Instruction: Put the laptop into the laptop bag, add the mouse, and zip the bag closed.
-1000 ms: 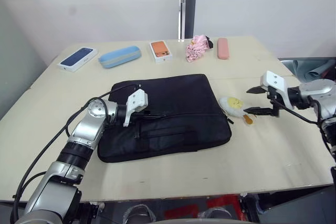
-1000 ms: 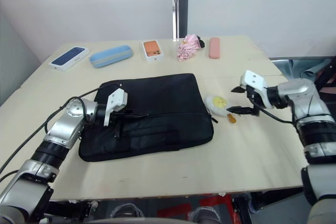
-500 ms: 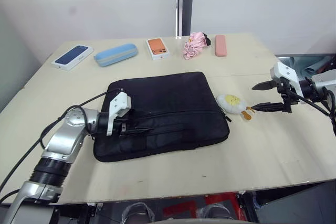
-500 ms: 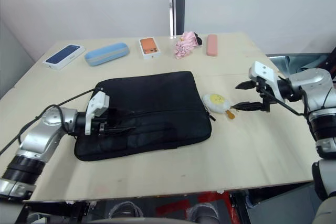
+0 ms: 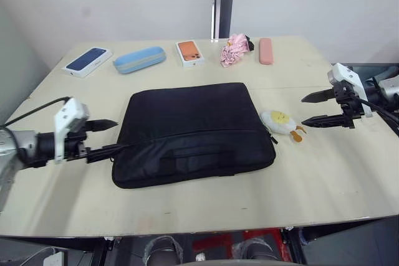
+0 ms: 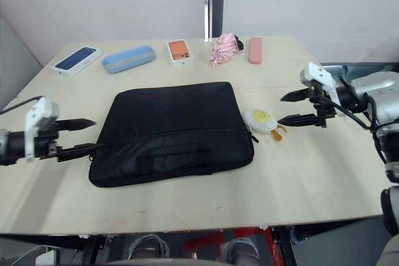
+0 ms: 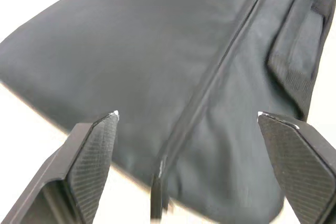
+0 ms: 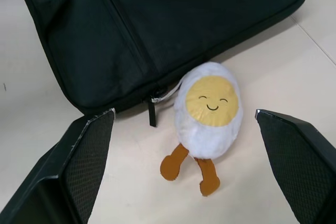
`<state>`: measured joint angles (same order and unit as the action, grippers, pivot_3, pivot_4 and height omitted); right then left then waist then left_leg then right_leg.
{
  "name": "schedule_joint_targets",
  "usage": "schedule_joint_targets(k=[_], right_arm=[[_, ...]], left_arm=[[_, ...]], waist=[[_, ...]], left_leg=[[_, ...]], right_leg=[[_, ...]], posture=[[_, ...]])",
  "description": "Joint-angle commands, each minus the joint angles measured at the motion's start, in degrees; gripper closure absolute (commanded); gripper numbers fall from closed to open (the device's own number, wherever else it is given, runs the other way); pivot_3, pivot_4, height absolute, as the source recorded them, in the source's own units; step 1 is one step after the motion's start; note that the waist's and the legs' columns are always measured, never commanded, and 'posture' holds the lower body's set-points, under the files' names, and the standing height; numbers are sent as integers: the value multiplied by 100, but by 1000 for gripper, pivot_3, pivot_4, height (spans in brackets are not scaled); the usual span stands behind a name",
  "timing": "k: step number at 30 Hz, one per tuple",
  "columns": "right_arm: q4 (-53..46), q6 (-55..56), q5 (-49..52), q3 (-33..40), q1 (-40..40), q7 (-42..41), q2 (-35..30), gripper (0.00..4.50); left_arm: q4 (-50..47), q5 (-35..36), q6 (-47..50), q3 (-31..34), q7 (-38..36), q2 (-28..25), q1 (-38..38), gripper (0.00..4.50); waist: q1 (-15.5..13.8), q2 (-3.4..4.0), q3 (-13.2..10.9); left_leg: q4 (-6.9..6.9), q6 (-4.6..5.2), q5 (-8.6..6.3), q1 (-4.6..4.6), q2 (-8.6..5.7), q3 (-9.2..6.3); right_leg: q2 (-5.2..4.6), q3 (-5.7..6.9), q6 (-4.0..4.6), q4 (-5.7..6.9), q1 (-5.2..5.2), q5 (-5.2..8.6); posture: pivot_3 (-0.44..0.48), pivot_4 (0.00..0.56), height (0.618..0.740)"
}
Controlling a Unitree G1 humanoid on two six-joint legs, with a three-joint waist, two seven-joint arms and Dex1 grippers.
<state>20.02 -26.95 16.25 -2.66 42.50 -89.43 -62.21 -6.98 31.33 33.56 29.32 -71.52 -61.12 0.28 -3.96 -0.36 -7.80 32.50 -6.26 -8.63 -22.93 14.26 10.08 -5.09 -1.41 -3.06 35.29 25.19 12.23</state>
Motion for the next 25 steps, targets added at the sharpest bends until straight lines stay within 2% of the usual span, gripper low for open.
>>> schedule_joint_targets(k=[1, 8, 12, 17, 25], right_arm=[[-150, -309, 279, 341, 177, -218, -285, 0], [-544, -924, 768, 428, 307, -278, -388, 0], [-759, -1308, 1126, 438, 447, -307, -601, 0], [-871, -1697, 1585, 428, 536, -307, -834, 0], [-797, -1569, 1614, 342, 479, -307, -865, 0]], left_arm=[[182, 97, 491, 926, -213, -532, 244, 61], [560, 517, 1569, 1485, -243, -1061, -41, 61], [786, 572, 1843, 1602, -387, -1351, -157, 61], [1184, 358, 1689, 1641, -687, -1634, -130, 61], [1315, 138, 1343, 1545, -882, -1595, -62, 61]], waist=[[-11, -5, -4], [-98, -5, -26], [-119, -5, -29], [-143, -6, -28], [-146, -7, -29]], left_leg=[[5, 0, 0, 0, 1, -2], [55, 4, -3, 7, -1, -9], [79, 4, -3, 5, -1, -13], [80, 4, -3, 6, -1, -16], [91, 5, -3, 2, -1, -19]], right_leg=[[0, 0, 0, 2, -2, 0], [-6, -5, 7, 41, -13, -4], [-7, -11, 7, 68, -10, -4], [-7, -9, 7, 68, -12, -4], [-8, -8, 8, 78, -12, -5]], posture=[[0, 150, 740], [0, 150, 740], [0, 150, 740], [0, 150, 740], [0, 150, 740]])
